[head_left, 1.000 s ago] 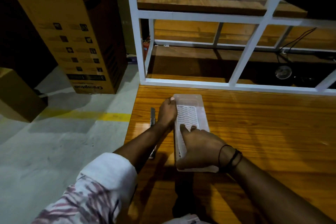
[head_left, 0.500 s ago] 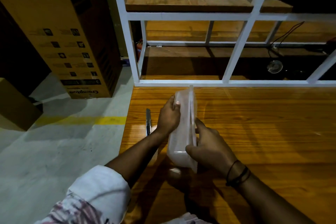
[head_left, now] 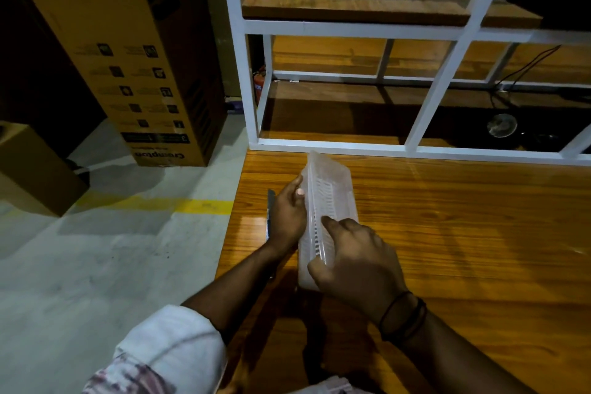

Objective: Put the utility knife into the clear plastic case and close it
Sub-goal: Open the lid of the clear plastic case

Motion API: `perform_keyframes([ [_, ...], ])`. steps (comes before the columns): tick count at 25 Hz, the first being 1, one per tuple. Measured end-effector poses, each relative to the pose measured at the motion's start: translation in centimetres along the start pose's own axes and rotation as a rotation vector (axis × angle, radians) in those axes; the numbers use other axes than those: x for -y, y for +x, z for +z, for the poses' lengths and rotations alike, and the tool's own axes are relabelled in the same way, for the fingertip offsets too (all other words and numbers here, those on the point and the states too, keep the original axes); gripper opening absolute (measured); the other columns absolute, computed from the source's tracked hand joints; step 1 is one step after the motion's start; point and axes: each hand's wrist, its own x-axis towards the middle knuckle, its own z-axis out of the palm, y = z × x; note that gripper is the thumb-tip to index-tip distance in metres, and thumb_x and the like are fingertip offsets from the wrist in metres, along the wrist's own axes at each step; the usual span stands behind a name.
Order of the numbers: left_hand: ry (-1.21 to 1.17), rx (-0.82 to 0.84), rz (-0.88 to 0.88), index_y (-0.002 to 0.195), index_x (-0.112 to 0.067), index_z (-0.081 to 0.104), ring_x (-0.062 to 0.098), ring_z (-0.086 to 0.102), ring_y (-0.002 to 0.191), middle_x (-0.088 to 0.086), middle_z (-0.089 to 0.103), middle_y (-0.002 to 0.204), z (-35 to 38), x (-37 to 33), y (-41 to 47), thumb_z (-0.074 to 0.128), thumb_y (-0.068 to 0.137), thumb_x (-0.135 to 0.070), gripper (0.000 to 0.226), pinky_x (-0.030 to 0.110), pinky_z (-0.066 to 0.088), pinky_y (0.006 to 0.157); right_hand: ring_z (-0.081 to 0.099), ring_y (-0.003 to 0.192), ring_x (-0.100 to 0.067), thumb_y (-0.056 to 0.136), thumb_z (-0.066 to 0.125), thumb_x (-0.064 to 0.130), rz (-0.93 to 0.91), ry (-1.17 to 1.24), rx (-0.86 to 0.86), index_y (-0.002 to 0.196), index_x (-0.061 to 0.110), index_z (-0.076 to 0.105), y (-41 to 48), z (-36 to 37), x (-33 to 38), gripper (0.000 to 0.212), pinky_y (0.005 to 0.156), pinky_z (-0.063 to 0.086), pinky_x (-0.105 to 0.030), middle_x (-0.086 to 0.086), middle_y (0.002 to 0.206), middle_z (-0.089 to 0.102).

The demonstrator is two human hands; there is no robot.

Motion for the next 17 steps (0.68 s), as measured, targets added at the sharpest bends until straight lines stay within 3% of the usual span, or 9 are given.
perform_keyframes([
  [4,-0.082,0.003,-0.031,0.119,-0.021,0.068,0.013,0.075,0.099,-0.001,0.077,0.109,-0.2,-0.7,-0.2,0.043,0.111,-0.035,0.03,0.037,0.064,0.085,0.067,0.102,-0.035,0.069,0.058,0.051,-0.018,-0.038,0.008,0.132,0.014,0.062,0.2,0.7,0.7,0.073,0.075,0.059,-0.047,-0.01,0.111,0.07],
  [7,-0.094,0.022,-0.04,0.115,-0.01,0.071,0.016,0.076,0.098,0.006,0.077,0.109,-0.5,-0.7,0.0,0.044,0.111,-0.035,0.037,0.037,0.062,0.084,0.065,0.104,-0.035,0.07,0.06,0.048,-0.016,0.0,-0.008,0.133,0.013,0.062,0.1,1.0,0.8,0.073,0.076,0.059,-0.048,-0.01,0.114,0.069],
  [9,-0.07,0.027,-0.048,0.113,-0.01,0.071,0.009,0.074,0.097,0.005,0.075,0.108,-0.7,-0.9,0.0,0.044,0.11,-0.037,0.038,0.037,0.062,0.085,0.066,0.103,-0.035,0.069,0.062,0.046,-0.026,0.047,-0.045,0.131,0.012,0.063,0.0,1.1,0.6,0.071,0.074,0.061,-0.047,-0.01,0.112,0.07],
  [12,-0.033,0.015,-0.079,0.096,-0.016,0.067,-0.02,0.064,0.073,-0.009,0.065,0.088,-0.9,-1.6,-0.5,0.043,0.112,-0.028,0.031,0.006,0.052,0.066,0.068,0.101,-0.034,0.071,0.058,0.046,-0.054,0.079,-0.115,0.131,0.01,0.064,-0.1,1.1,0.2,0.07,0.076,0.061,-0.044,-0.011,0.112,0.072],
  [13,-0.024,0.007,-0.078,0.09,-0.021,0.064,-0.023,0.061,0.067,-0.013,0.061,0.084,-1.0,-1.7,-0.7,0.043,0.112,-0.025,0.031,0.002,0.047,0.059,0.068,0.102,-0.034,0.073,0.056,0.046,-0.06,0.097,-0.137,0.133,0.01,0.062,0.0,0.9,0.0,0.07,0.077,0.061,-0.044,-0.011,0.114,0.072],
  [15,-0.009,-0.019,-0.055,0.084,-0.023,0.065,-0.017,0.065,0.066,-0.011,0.065,0.081,-1.2,-1.4,-0.5,0.044,0.111,-0.027,0.034,0.009,0.052,0.061,0.068,0.104,-0.031,0.078,0.054,0.044,-0.021,0.16,-0.151,0.145,0.015,0.05,0.3,0.0,-0.4,0.072,0.078,0.061,-0.044,-0.009,0.121,0.071],
  [17,-0.005,-0.022,-0.014,0.09,-0.017,0.072,0.001,0.073,0.074,-0.005,0.074,0.084,-1.8,-1.2,-0.4,0.045,0.111,-0.032,0.037,0.036,0.063,0.071,0.069,0.099,-0.028,0.081,0.052,0.044,0.059,0.222,-0.106,0.153,0.026,0.033,0.6,-0.9,-1.3,0.077,0.077,0.061,-0.043,-0.005,0.121,0.07],
])
